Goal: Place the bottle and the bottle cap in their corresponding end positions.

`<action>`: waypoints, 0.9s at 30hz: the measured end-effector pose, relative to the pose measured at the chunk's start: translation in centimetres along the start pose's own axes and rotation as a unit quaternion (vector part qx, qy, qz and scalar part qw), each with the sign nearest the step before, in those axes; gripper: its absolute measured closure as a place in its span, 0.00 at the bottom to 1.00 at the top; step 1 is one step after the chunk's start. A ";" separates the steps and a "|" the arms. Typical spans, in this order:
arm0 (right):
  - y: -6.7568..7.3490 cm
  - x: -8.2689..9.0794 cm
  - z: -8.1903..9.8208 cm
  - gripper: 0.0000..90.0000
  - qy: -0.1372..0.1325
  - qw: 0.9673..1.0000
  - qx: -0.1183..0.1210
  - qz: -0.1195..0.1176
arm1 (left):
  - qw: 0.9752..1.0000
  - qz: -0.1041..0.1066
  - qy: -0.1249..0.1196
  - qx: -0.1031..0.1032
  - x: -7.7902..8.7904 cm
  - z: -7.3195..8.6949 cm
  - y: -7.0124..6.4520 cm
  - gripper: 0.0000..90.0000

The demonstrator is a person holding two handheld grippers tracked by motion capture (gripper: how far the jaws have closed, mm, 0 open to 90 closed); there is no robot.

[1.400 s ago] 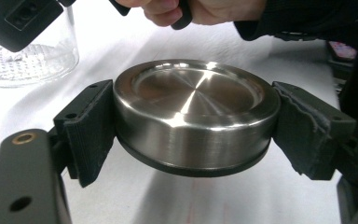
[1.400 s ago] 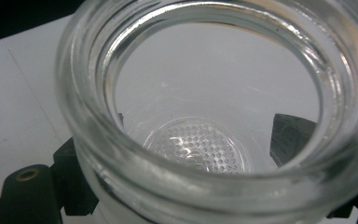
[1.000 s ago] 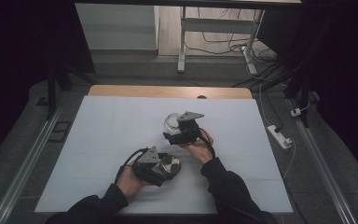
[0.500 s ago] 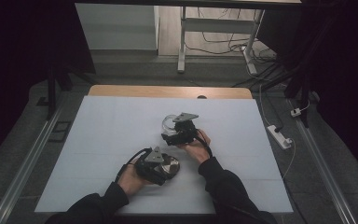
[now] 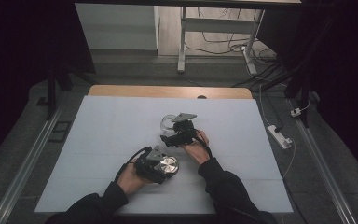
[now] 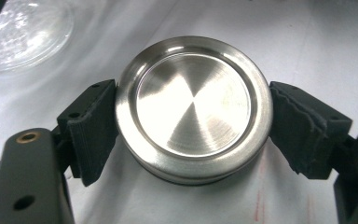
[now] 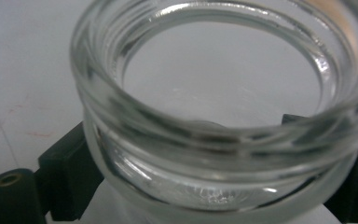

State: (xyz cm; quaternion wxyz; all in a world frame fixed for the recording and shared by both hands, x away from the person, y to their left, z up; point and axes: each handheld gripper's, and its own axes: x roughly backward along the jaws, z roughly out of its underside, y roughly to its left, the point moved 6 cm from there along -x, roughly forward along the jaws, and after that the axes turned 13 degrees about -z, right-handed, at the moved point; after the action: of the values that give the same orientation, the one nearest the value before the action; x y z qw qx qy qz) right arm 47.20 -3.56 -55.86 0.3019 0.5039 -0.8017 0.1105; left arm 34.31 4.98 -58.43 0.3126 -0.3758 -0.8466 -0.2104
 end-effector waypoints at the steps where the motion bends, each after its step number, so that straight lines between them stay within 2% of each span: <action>1: 0.1 0.1 -0.1 0.09 -0.003 1.000 0.001 -0.002 | 1.000 0.002 -0.003 0.007 0.0 0.0 0.0 0.22; 4: 0.2 0.3 -0.2 0.07 -0.001 1.000 0.001 -0.003 | 1.000 0.013 -0.008 0.021 0.4 -0.1 0.3 0.19; 8: 0.3 0.6 -0.3 0.05 -0.005 1.000 0.002 -0.004 | 0.999 0.014 -0.015 0.030 0.9 -0.2 0.5 0.17; 9: 0.5 0.8 -0.5 0.04 -0.006 1.000 0.005 -0.003 | 0.999 0.019 -0.021 0.037 1.2 -0.2 0.6 0.16; 13: 0.5 1.4 -0.7 0.03 -0.008 1.000 0.007 0.000 | 0.998 0.028 -0.027 0.045 2.0 -0.2 0.8 0.15; 18: 0.6 2.0 -0.6 0.03 -0.004 1.000 -0.003 -0.005 | 0.998 0.035 -0.029 0.046 2.7 0.0 0.9 0.13; 27: 1.2 2.8 -0.5 0.03 0.002 1.000 0.002 -0.004 | 0.997 0.047 -0.028 0.053 3.9 0.3 0.9 0.10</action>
State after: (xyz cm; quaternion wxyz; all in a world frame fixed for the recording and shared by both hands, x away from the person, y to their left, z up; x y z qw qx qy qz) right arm 45.41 -4.83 -53.65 0.3029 0.5072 -0.7991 0.1117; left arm 32.86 7.70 -55.91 0.3182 -0.4033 -0.8465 -0.1395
